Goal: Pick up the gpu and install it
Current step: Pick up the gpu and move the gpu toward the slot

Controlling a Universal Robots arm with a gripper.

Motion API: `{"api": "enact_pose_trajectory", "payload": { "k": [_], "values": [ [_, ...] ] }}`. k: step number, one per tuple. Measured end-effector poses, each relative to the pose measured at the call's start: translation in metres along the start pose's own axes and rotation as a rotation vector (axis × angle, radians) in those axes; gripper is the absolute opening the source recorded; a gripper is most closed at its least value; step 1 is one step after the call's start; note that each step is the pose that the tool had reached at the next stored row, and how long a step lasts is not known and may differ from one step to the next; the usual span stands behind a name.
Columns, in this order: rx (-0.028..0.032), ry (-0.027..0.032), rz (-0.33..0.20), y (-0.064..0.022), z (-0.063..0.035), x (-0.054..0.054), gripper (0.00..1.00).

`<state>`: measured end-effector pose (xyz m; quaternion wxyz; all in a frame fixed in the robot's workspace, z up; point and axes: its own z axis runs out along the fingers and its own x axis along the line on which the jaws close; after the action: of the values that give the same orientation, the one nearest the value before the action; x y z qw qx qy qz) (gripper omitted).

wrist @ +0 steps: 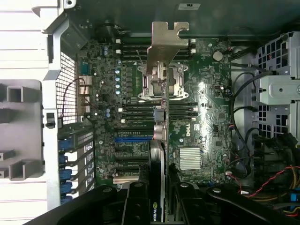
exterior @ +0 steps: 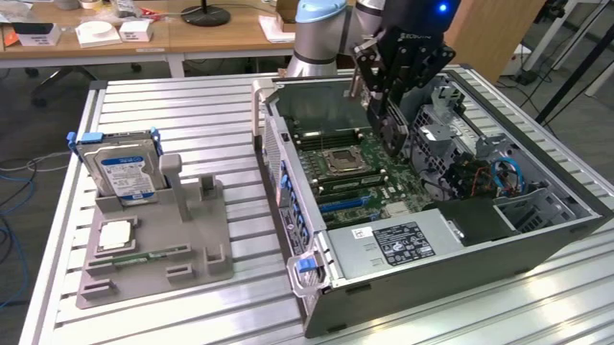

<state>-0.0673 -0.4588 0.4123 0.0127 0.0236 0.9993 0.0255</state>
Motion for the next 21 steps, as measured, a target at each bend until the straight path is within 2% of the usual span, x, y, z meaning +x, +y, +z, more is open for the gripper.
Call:
{"api": "enact_pose_trajectory", "payload": {
  "k": [21],
  "values": [
    [0.0001, 0.0000, 0.000, 0.0010, 0.0005, -0.021, 0.26]
  ]
}}
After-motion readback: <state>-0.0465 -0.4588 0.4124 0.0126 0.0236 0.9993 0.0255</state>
